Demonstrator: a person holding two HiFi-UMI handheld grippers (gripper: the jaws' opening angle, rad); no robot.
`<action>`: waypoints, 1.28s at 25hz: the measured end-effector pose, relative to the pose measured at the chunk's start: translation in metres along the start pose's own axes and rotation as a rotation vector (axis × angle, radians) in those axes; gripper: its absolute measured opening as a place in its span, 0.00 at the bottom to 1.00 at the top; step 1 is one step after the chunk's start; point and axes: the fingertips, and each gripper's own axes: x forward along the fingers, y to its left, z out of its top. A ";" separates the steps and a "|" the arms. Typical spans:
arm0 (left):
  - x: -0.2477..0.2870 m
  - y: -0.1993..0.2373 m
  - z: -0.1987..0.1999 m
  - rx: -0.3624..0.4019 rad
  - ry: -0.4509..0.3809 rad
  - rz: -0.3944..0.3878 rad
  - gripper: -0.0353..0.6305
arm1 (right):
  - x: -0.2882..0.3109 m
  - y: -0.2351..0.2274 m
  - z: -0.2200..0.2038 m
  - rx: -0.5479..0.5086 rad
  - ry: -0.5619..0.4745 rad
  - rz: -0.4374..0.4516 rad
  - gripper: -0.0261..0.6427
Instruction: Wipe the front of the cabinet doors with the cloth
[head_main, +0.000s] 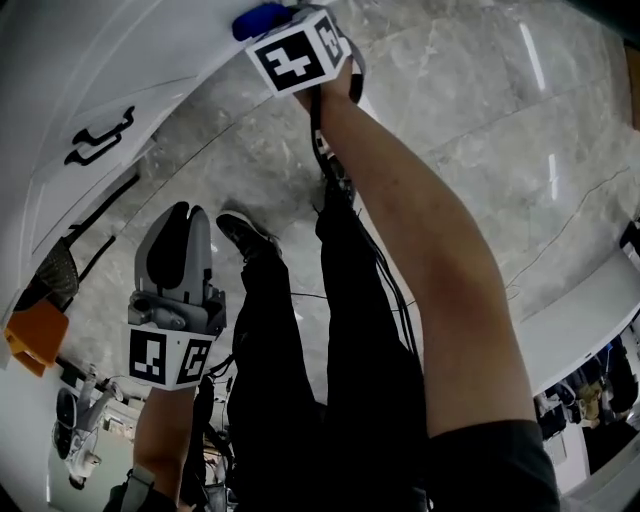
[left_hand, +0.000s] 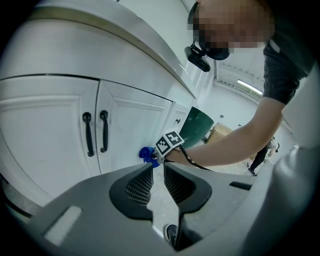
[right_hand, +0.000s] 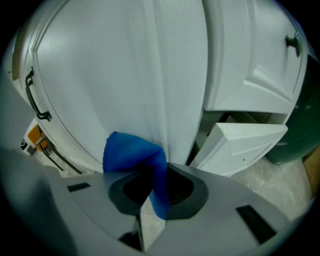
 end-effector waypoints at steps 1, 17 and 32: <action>-0.004 0.003 -0.001 0.003 0.002 -0.001 0.16 | -0.001 0.006 0.001 0.009 -0.016 0.001 0.12; -0.071 0.069 -0.037 0.063 0.047 0.037 0.16 | 0.036 0.177 -0.004 0.006 -0.017 0.183 0.13; -0.032 0.034 -0.038 0.032 0.057 0.013 0.16 | 0.034 0.037 -0.012 0.032 0.009 0.049 0.13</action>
